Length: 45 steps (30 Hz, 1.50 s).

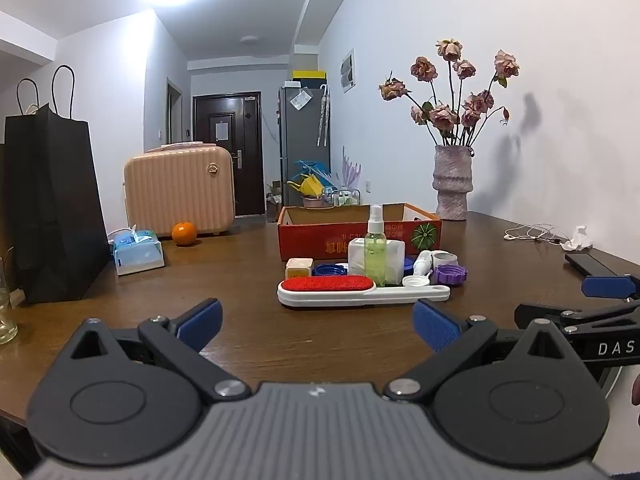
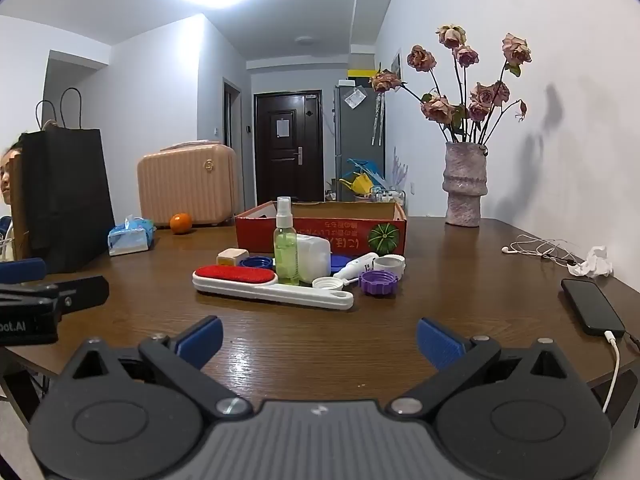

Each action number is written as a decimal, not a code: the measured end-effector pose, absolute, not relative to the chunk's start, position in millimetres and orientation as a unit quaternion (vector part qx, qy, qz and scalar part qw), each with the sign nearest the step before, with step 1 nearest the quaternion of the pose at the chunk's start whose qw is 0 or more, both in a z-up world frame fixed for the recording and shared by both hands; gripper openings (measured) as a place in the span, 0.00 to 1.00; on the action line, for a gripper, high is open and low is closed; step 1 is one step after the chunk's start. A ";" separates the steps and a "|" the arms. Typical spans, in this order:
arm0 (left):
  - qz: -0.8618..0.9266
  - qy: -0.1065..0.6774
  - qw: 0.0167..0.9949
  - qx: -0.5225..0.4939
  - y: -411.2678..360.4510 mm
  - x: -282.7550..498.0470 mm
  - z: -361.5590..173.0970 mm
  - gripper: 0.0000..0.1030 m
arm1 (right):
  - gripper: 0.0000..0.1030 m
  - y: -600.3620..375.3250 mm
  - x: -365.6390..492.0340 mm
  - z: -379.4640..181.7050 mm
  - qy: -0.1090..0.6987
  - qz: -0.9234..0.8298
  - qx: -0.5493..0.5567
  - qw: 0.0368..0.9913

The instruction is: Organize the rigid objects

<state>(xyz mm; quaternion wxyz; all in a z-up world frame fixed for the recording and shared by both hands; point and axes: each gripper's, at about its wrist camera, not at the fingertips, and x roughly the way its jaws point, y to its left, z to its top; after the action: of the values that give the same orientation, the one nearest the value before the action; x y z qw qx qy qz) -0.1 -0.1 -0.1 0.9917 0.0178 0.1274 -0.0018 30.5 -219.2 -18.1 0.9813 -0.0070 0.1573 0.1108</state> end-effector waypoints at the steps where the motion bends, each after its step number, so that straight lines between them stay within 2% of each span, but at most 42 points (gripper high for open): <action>1: -0.001 0.126 0.992 0.019 -0.1 -0.1 -0.1 1.00 | 1.00 -219.3 30.4 -17.8 0.157 0.110 -0.007 0.981; 45: 0.009 0.106 0.994 0.029 -1.4 -3.4 0.4 1.00 | 1.00 -216.5 28.1 -17.1 0.149 0.112 -0.006 0.982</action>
<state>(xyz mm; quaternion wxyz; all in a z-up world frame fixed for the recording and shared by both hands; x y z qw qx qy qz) -3.4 -1.4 0.4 0.9939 0.0291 0.1062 0.0094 28.1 -216.5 -17.1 0.9825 -0.0056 0.1491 0.1116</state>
